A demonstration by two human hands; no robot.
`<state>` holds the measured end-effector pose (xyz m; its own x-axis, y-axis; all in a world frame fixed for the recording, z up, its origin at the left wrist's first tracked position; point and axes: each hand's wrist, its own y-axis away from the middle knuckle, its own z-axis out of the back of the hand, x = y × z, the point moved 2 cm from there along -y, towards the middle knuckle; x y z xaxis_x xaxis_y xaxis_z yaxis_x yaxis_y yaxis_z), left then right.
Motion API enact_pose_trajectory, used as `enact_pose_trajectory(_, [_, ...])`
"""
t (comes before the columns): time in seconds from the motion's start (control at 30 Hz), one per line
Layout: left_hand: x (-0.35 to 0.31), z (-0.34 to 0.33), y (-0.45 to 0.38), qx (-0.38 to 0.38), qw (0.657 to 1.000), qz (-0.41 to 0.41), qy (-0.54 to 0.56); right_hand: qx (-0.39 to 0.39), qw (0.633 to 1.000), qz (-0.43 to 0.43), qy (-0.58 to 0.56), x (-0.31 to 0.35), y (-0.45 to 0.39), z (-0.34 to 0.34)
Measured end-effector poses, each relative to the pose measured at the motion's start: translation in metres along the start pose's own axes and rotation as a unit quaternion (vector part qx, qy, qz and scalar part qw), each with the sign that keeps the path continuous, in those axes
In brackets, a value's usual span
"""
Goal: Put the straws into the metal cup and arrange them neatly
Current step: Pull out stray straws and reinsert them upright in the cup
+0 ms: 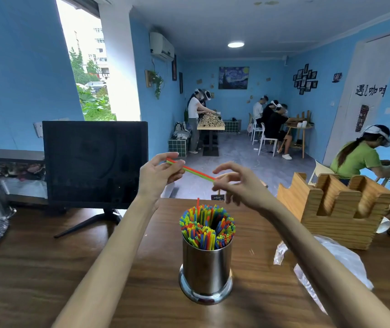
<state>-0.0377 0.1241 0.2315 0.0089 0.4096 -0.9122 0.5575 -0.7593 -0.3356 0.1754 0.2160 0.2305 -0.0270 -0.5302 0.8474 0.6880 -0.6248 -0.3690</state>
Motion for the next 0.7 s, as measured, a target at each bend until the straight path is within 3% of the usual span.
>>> enact_pose_trajectory(0.13, [0.01, 0.004, 0.005, 0.038, 0.998, 0.049, -0.019, -0.117, 0.965, -0.073, -0.222, 0.002, -0.005, 0.019])
enact_pose_trajectory(0.27, [0.024, -0.011, 0.019, 0.101, 0.986, 0.043, -0.124, -0.158, 0.94, -0.064, -0.296, 0.002, -0.016, 0.018])
enact_pose_trajectory(0.4, [0.041, -0.024, 0.026, 0.159, 0.952, -0.024, -0.259, -0.173, 0.963, -0.014, -0.208, 0.005, -0.02, 0.011])
enact_pose_trajectory(0.5, [0.052, -0.017, 0.018, 0.111, 0.945, -0.064, -0.301, -0.213, 0.97, 0.048, -0.103, 0.007, -0.019, 0.013])
enact_pose_trajectory(0.57, [0.057, -0.01, 0.013, 0.072, 0.944, -0.057, -0.317, -0.216, 0.974, 0.073, -0.011, 0.003, -0.017, 0.012])
enact_pose_trajectory(0.7, [0.073, -0.011, 0.014, 0.14, 0.921, -0.012, -0.362, -0.151, 0.982, 0.072, 0.086, -0.022, -0.007, -0.009])
